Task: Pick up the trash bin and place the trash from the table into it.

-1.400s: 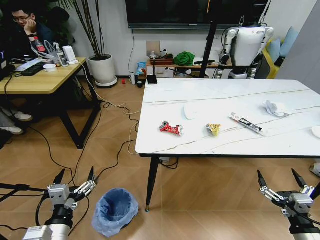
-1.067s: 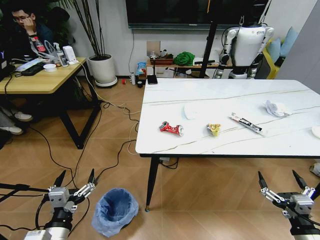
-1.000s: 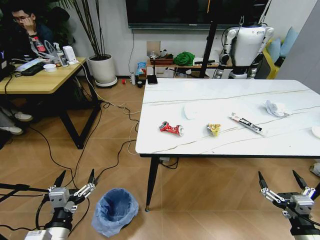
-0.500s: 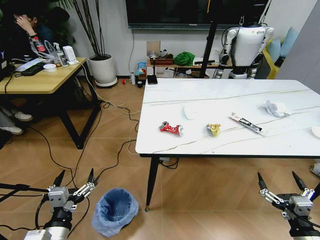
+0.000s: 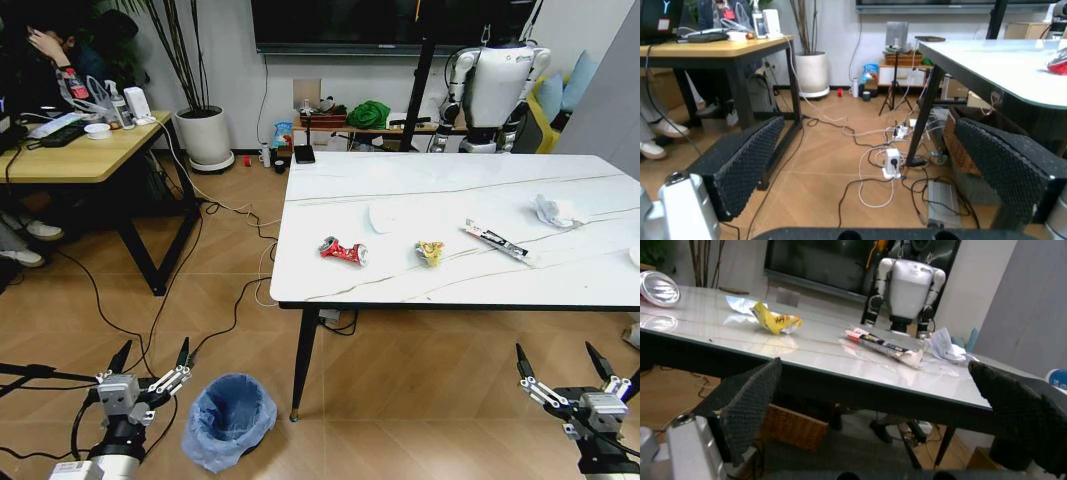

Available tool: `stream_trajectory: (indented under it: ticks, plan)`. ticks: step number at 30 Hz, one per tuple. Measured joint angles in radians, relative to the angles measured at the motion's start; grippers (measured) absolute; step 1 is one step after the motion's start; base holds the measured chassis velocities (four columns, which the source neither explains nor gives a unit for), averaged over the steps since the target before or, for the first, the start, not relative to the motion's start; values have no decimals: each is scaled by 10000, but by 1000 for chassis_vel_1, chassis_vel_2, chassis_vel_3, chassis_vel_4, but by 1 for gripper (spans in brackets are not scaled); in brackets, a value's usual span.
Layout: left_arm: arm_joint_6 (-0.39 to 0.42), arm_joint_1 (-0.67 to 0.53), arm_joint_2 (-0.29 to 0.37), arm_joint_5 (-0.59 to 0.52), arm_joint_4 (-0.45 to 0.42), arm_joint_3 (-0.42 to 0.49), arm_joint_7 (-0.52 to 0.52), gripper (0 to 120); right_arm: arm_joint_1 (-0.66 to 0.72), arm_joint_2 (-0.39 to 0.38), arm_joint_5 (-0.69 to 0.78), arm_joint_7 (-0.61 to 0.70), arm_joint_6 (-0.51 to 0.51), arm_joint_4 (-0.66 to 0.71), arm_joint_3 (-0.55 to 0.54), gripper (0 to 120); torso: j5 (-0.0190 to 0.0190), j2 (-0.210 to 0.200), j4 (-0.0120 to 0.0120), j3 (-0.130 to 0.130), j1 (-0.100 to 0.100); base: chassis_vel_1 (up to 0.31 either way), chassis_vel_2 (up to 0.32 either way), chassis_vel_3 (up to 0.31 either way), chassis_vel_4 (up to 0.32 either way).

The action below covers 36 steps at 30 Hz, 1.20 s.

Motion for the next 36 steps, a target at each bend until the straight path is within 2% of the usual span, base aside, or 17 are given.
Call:
stream_trajectory:
  ticks: [36]
  plan:
    - [0,45,3,-82,31,80,20,100,-35,43,118,7,60,109,139,100,1,-1702,0,-963,-740,0,0,0,0]
